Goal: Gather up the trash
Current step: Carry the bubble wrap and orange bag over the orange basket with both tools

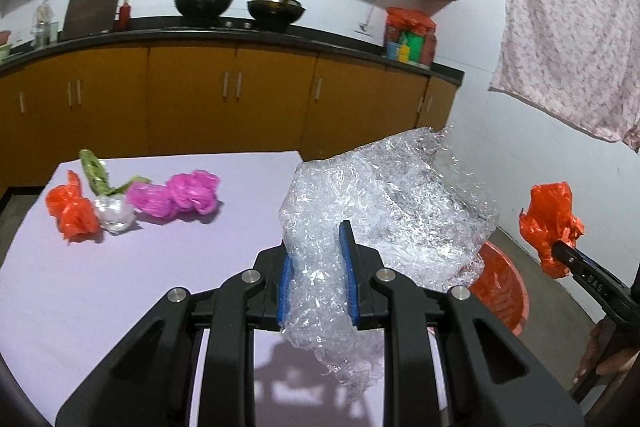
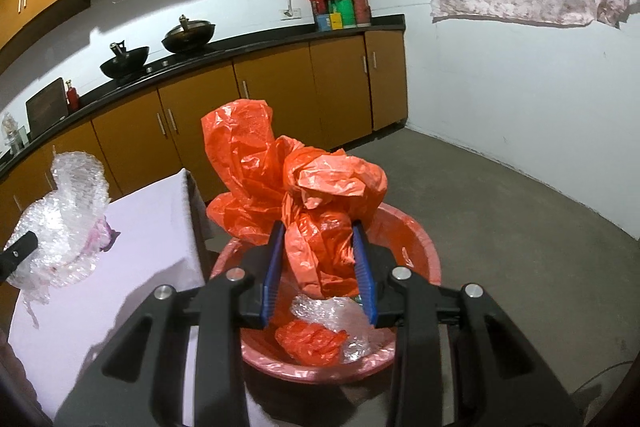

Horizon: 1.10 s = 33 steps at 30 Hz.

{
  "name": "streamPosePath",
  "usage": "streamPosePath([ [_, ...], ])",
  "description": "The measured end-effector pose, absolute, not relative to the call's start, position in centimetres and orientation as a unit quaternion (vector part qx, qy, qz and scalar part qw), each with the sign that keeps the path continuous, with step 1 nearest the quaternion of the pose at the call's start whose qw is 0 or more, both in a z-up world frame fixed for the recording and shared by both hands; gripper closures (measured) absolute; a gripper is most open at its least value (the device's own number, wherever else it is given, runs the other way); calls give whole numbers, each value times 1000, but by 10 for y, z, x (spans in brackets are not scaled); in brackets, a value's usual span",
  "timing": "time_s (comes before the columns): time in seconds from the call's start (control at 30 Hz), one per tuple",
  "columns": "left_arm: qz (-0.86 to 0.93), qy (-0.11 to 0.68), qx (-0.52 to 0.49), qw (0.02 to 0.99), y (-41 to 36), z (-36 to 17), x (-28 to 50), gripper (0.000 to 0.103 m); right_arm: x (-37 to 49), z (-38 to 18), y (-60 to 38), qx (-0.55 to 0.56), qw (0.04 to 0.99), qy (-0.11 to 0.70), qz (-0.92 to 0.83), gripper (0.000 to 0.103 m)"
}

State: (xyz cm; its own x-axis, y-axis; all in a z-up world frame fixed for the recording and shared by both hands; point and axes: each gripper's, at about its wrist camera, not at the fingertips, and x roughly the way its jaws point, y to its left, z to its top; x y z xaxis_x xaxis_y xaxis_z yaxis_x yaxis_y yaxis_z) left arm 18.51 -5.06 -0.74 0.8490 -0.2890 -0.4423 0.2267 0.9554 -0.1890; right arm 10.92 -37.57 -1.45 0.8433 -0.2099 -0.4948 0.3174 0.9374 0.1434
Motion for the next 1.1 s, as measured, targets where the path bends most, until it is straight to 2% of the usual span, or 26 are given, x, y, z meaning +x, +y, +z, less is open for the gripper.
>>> streamPosePath([
  [1.1, -211, 309, -8, 928, -176, -50, 216, 82, 128, -43, -415, 158, 937, 259, -172, 70],
])
